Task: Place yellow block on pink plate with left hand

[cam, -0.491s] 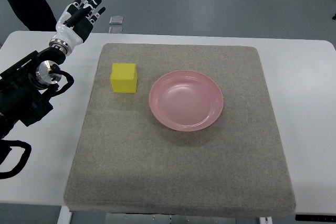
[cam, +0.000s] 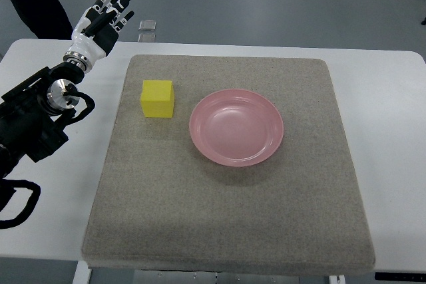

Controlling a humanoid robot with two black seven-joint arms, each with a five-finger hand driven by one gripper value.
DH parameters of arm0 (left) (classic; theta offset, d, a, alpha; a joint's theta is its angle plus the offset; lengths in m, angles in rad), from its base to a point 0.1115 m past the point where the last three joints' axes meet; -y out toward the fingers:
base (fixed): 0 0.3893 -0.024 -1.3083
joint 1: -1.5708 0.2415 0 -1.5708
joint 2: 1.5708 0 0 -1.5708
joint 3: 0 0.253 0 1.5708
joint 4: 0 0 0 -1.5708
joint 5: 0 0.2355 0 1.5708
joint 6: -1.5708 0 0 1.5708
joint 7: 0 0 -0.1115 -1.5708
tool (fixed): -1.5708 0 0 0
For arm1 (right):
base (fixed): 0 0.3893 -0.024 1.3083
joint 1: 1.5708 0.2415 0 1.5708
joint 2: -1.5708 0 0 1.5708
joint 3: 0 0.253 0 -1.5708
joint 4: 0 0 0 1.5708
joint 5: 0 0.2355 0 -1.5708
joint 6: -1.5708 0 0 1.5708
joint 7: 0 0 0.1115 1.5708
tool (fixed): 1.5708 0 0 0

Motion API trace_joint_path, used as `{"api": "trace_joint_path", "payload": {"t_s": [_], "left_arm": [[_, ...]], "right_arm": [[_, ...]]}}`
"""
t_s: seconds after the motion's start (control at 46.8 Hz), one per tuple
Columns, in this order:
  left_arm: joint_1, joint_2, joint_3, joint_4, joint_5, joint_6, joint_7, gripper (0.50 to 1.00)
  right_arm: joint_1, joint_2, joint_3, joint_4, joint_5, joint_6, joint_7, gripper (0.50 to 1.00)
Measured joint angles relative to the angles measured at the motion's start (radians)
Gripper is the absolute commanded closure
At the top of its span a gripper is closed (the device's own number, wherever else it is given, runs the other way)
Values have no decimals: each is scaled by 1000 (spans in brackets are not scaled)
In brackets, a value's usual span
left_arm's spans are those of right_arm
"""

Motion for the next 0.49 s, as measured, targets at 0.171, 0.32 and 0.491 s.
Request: {"api": "trace_joint_path", "payload": {"t_s": [0.171, 0.32, 0.491], "left_arm": [[-7, 0, -6, -1, -7, -2, 0, 508], [-5, 3, -6, -1, -7, 1, 0, 508], [5, 3, -4, 1, -7, 3, 0, 508]], "right_arm": [[0, 0, 0, 0, 0, 0, 0, 576], [1, 0, 0, 0, 0, 0, 0, 576], [0, 0, 0, 0, 0, 0, 0, 576]]}}
